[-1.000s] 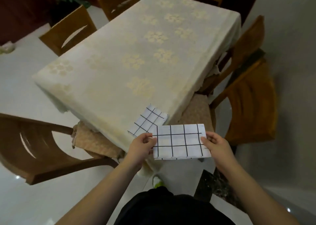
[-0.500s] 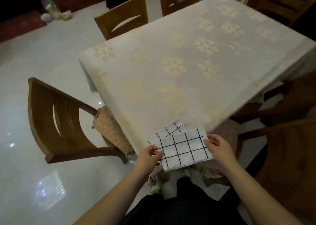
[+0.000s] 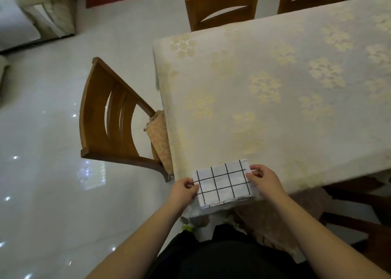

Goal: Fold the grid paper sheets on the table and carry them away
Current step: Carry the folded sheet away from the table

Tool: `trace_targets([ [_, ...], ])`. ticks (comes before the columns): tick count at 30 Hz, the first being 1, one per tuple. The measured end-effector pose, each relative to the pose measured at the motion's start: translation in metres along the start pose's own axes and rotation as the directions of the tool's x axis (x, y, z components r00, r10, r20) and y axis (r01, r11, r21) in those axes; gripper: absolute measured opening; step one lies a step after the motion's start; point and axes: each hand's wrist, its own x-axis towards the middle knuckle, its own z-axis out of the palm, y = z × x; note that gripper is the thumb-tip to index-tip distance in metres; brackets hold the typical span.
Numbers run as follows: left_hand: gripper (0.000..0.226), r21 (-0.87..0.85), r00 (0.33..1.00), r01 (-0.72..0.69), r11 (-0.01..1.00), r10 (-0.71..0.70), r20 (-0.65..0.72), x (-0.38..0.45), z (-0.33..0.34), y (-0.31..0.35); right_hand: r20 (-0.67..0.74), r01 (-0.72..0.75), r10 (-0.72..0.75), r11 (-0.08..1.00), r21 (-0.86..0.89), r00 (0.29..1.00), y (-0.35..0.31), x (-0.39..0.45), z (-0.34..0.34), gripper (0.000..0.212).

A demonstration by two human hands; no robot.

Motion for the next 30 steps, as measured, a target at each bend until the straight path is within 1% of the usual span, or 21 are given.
trace_targets([
  [3, 0.009, 0.034, 0.998, 0.009, 0.999, -0.008, -0.057, 0.000, 0.007, 0.002, 0.027, -0.021, 0.022, 0.999, -0.038, 0.999, 0.009, 0.009, 0.004, 0.025],
  [6, 0.012, 0.079, 0.996, 0.002, 0.997, 0.005, -0.084, 0.002, 0.012, 0.001, 0.043, -0.021, 0.024, 0.996, -0.081, 0.999, 0.016, 0.014, 0.005, 0.021],
  [8, 0.020, 0.135, 0.994, -0.015, 0.991, 0.030, -0.107, 0.002, 0.015, 0.000, 0.045, -0.013, 0.016, 0.996, -0.087, 0.999, 0.017, 0.017, 0.004, 0.018],
  [10, 0.033, 0.165, 0.984, -0.041, 0.985, 0.069, -0.164, 0.000, 0.019, -0.002, 0.025, 0.008, -0.006, 0.995, -0.098, 1.000, 0.015, 0.017, 0.003, 0.021],
  [11, 0.039, 0.203, 0.969, -0.066, 0.977, 0.111, -0.219, -0.002, 0.020, -0.003, -0.007, 0.034, -0.036, 0.993, -0.116, 0.999, 0.014, 0.016, 0.002, 0.025],
  [12, 0.042, 0.278, 0.942, -0.111, 0.954, 0.190, -0.277, -0.004, 0.022, -0.006, -0.054, 0.073, -0.081, 0.987, -0.142, 0.995, 0.014, 0.015, 0.002, 0.030],
  [13, 0.044, 0.397, 0.900, -0.177, 0.901, 0.311, -0.306, -0.006, 0.024, -0.008, -0.103, 0.122, -0.143, 0.975, -0.187, 0.984, 0.014, 0.014, 0.002, 0.034],
  [14, 0.045, 0.533, 0.846, -0.253, 0.807, 0.452, -0.282, -0.008, 0.026, -0.011, -0.132, 0.176, -0.216, 0.949, -0.262, 0.968, 0.013, 0.013, 0.003, 0.036],
  [15, 0.048, 0.653, 0.789, -0.325, 0.684, 0.577, -0.211, -0.009, 0.029, -0.014, -0.130, 0.233, -0.293, 0.907, -0.350, 0.947, 0.014, 0.012, 0.005, 0.038],
  [16, 0.053, 0.739, 0.745, -0.379, 0.557, 0.657, -0.113, -0.008, 0.032, -0.017, -0.103, 0.296, -0.372, 0.853, -0.430, 0.923, 0.014, 0.010, 0.010, 0.039],
  [17, 0.060, 0.800, 0.714, -0.416, 0.432, 0.700, -0.007, -0.005, 0.034, -0.019, -0.052, 0.358, -0.438, 0.792, -0.494, 0.897, 0.014, 0.009, 0.017, 0.041],
  [18, 0.067, 0.837, 0.700, -0.443, 0.320, 0.707, 0.100, -0.001, 0.036, -0.021, 0.012, 0.418, -0.495, 0.719, -0.555, 0.869, 0.014, 0.007, 0.025, 0.044],
  [19, 0.073, 0.857, 0.699, -0.461, 0.230, 0.689, 0.191, 0.002, 0.038, -0.023, 0.082, 0.473, -0.546, 0.629, -0.617, 0.834, 0.014, 0.005, 0.034, 0.047],
  [20, 0.076, 0.864, 0.713, -0.470, 0.180, 0.655, 0.251, 0.005, 0.040, -0.023, 0.151, 0.520, -0.588, 0.531, -0.669, 0.795, 0.014, 0.004, 0.043, 0.049],
  [21, 0.077, 0.867, 0.734, -0.470, 0.164, 0.618, 0.281, 0.008, 0.041, -0.024, 0.219, 0.560, -0.613, 0.445, -0.699, 0.759, 0.013, 0.003, 0.051, 0.050],
  [22, 0.077, 0.869, 0.762, -0.464, 0.173, 0.579, 0.291, 0.010, 0.041, -0.025, 0.281, 0.591, -0.613, 0.388, -0.707, 0.738, 0.013, 0.003, 0.057, 0.052],
  [23, 0.077, 0.868, 0.787, -0.459, 0.189, 0.539, 0.299, 0.013, 0.041, -0.026, 0.329, 0.606, -0.591, 0.363, -0.707, 0.737, 0.014, 0.004, 0.062, 0.055],
  [26, 0.078, 0.870, 0.841, -0.447, 0.208, 0.429, 0.329, 0.018, 0.040, -0.029, 0.409, 0.592, -0.478, 0.337, -0.732, 0.777, 0.020, 0.011, 0.070, 0.063],
  [28, 0.079, 0.869, 0.852, -0.445, 0.215, 0.402, 0.337, 0.020, 0.040, -0.029, 0.426, 0.581, -0.437, 0.324, -0.747, 0.792, 0.025, 0.016, 0.070, 0.066],
  [30, 0.080, 0.864, 0.850, -0.450, 0.224, 0.404, 0.338, 0.022, 0.040, -0.028, 0.438, 0.586, -0.431, 0.315, -0.747, 0.789, 0.026, 0.019, 0.068, 0.068],
])
